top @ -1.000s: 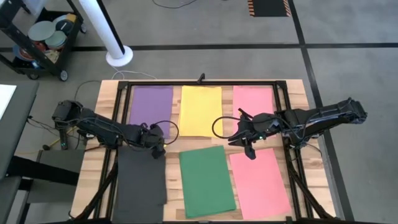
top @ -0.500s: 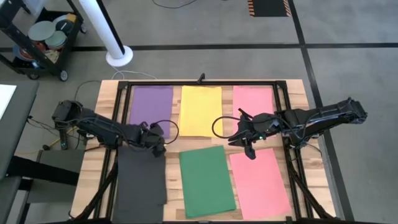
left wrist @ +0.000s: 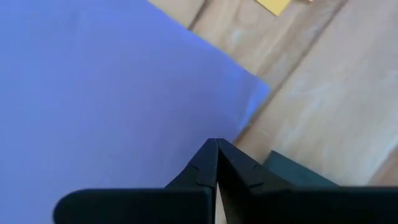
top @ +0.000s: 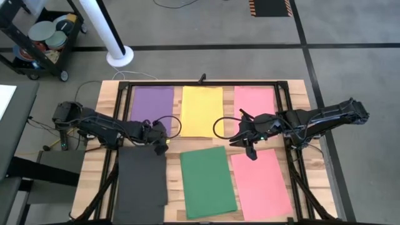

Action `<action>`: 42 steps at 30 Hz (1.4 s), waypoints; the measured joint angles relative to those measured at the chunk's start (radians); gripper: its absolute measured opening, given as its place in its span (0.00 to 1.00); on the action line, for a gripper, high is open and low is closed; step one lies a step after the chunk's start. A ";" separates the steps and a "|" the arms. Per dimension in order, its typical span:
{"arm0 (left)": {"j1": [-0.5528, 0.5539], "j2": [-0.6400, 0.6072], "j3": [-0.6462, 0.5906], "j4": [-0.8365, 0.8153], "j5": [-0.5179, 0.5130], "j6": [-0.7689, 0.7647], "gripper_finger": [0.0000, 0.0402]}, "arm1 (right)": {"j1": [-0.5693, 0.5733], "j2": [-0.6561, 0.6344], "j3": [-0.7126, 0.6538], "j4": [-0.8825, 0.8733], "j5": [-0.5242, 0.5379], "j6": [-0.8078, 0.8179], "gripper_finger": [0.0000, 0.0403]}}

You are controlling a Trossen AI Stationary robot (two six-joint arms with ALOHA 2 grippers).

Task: Organize paper
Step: Adjust the purple paper

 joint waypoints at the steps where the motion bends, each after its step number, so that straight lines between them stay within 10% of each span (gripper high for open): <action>1: 0.008 0.000 0.000 -0.001 0.000 0.004 0.00 | 0.000 0.000 0.000 0.000 0.000 0.000 0.19; 42: -0.072 -0.021 -0.058 0.118 0.209 -0.042 0.00 | 0.000 0.000 0.000 -0.005 -0.001 0.008 0.19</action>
